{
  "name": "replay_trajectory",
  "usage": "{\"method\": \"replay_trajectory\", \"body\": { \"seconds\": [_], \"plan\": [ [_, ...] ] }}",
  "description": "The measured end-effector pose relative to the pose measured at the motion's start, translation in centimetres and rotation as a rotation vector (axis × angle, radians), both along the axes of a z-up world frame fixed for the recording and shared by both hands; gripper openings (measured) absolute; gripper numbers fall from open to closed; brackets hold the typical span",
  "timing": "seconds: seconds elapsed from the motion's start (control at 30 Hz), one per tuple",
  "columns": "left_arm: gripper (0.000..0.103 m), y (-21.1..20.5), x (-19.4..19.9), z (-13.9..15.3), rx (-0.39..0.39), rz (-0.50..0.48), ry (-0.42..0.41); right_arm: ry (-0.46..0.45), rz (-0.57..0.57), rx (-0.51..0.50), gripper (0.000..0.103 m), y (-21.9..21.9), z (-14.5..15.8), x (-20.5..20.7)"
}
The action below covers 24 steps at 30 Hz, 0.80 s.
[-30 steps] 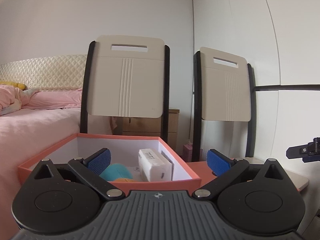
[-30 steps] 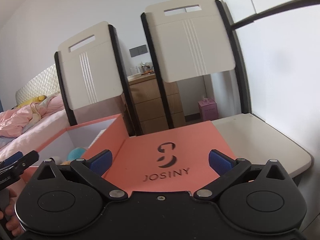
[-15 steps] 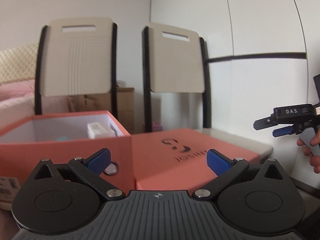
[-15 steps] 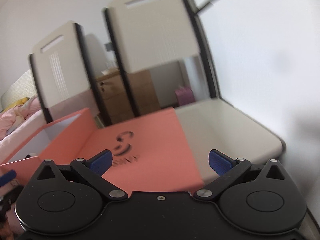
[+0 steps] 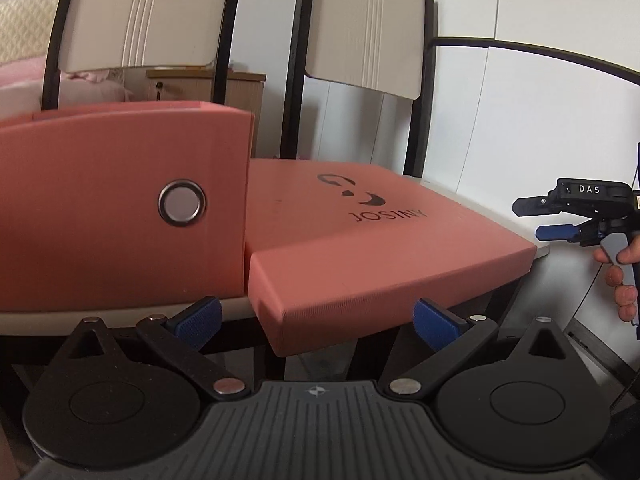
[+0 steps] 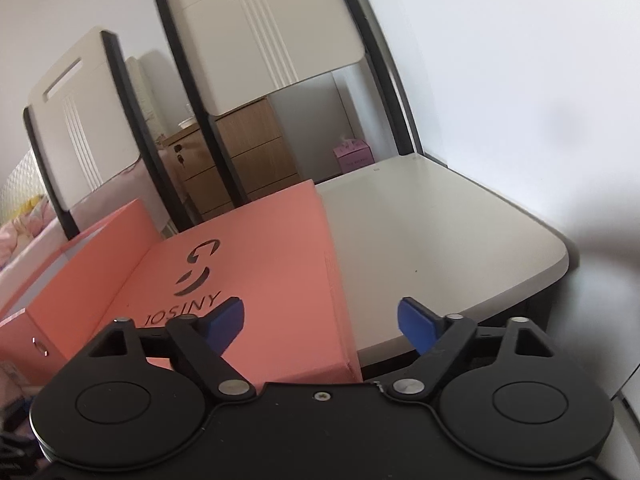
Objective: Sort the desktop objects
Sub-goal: 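Move both grippers to the edge of the pink JOSINY lid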
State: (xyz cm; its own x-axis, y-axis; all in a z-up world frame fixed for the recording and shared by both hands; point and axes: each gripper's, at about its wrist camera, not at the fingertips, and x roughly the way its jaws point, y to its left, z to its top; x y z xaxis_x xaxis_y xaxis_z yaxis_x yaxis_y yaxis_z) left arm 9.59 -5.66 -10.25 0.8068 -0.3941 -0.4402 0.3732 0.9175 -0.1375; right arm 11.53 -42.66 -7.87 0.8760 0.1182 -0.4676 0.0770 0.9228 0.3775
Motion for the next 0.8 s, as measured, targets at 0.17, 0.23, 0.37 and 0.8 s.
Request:
{"method": "replay_trajectory", "body": {
  "seconds": [0.17, 0.23, 0.37, 0.8],
  "plan": [
    [0.103, 0.1, 0.7, 0.0, -0.016, -0.006, 0.008, 0.039, -0.002, 0.04, 0.081, 0.0, -0.6, 0.7],
    [0.103, 0.3, 1.0, -0.1, -0.032, -0.006, 0.023, 0.055, 0.011, 0.043, 0.08, 0.2, -0.8, 0.8],
    [0.103, 0.2, 1.4, -0.1, -0.045, -0.019, 0.052, 0.06, 0.034, 0.051, 0.078, 0.5, -1.0, 1.0],
    [0.103, -0.6, 2.2, 0.2, -0.052, -0.006, 0.045, 0.061, 0.086, 0.086, 0.08, 1.2, -1.3, 1.6]
  ]
}}
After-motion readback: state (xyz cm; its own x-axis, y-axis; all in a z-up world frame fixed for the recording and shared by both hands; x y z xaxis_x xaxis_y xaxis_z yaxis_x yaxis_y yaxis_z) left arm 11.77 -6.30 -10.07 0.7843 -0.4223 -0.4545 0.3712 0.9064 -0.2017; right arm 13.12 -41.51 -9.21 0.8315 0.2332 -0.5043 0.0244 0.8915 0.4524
